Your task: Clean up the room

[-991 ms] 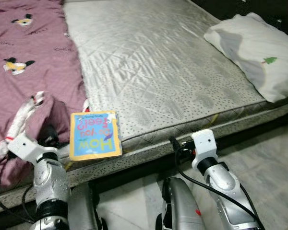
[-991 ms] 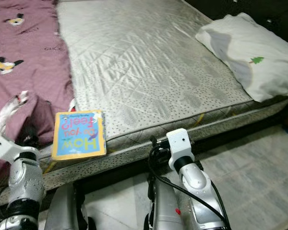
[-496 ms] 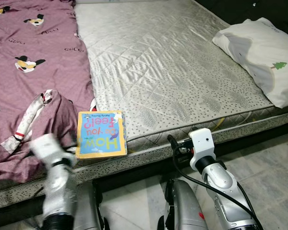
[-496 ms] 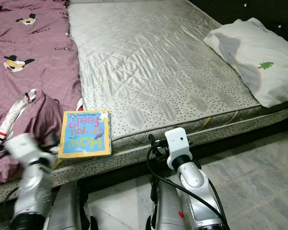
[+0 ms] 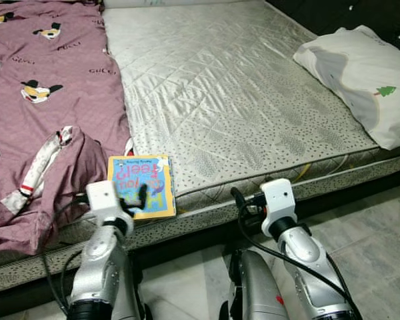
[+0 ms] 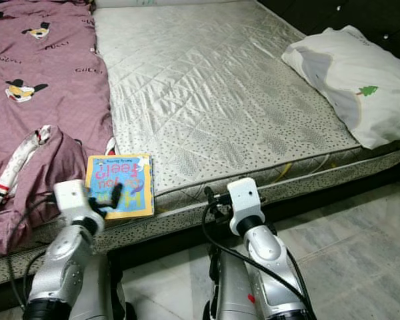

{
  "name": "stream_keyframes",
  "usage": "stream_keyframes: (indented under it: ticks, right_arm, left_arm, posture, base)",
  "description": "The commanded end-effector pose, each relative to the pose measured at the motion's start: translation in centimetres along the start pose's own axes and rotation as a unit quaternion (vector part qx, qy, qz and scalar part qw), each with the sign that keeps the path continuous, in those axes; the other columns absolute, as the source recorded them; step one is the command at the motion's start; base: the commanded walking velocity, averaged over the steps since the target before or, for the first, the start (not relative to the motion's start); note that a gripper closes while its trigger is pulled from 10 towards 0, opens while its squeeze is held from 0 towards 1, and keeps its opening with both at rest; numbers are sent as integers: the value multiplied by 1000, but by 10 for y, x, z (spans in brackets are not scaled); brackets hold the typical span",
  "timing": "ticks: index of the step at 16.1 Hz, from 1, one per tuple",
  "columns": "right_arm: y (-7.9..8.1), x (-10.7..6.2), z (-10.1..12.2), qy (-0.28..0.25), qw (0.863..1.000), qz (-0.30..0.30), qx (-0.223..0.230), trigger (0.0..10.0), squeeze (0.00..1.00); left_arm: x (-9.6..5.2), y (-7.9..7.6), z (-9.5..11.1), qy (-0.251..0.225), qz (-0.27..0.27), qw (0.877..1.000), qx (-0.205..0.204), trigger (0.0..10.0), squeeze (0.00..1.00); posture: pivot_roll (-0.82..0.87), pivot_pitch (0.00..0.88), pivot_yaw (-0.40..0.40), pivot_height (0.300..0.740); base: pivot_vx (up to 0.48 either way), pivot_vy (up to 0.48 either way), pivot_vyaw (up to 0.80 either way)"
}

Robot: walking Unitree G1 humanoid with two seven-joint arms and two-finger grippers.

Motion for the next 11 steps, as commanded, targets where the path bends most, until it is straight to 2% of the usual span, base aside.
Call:
stream_keyframes:
  ticks: [1,5,7,8,10,11]
  right_arm:
    - [-1,1,1,-2,1000,-2,-3,10000,0]
    - [-1,3,1,-4,1000,-2,-3,10000,0]
    - [0,3,2,-5,1000,-1,-4,10000,0]
    - [1,4,2,-7,1000,-1,-3,10000,0]
    - [1,4,2,-7,1000,0,-3,10000,0]
    - [2,4,2,-7,1000,0,-3,10000,0]
  left_arm:
    - [-2,-15,-7,20,-33,999,14,10000,1000]
    - [-6,-46,-20,71,-118,989,59,10000,1000]
    - [-7,-52,-25,92,-135,985,60,10000,1000]
    - [-8,-55,-33,117,-142,982,42,10000,1000]
    - [-9,-60,-43,145,-153,976,47,10000,1000]
    - [-10,-64,-46,153,-164,973,52,10000,800]
  posture:
    - [-45,73,-31,542]
    - [-44,69,-31,542]
    - [-43,69,-31,542]
    - [-44,68,-30,542]
    - [-44,68,-30,542]
    - [-46,70,-30,542]
  base:
    - [0,0,0]
    - [0,0,0]
    - [0,0,0]
    - [0,0,0]
    - [0,0,0]
    - [0,0,0]
Point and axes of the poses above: a point about 5 cm out from each wrist's last joint towards the gripper, its own x axis pointing out of the wrist towards the gripper, its own z axis along the axis of the wrist's last joint, y = z × x, the point moved 6 cm from there along x, pointing out of the wrist towards the gripper, and after that the axes turned 5 degrees about x, right-handed, at the moved point
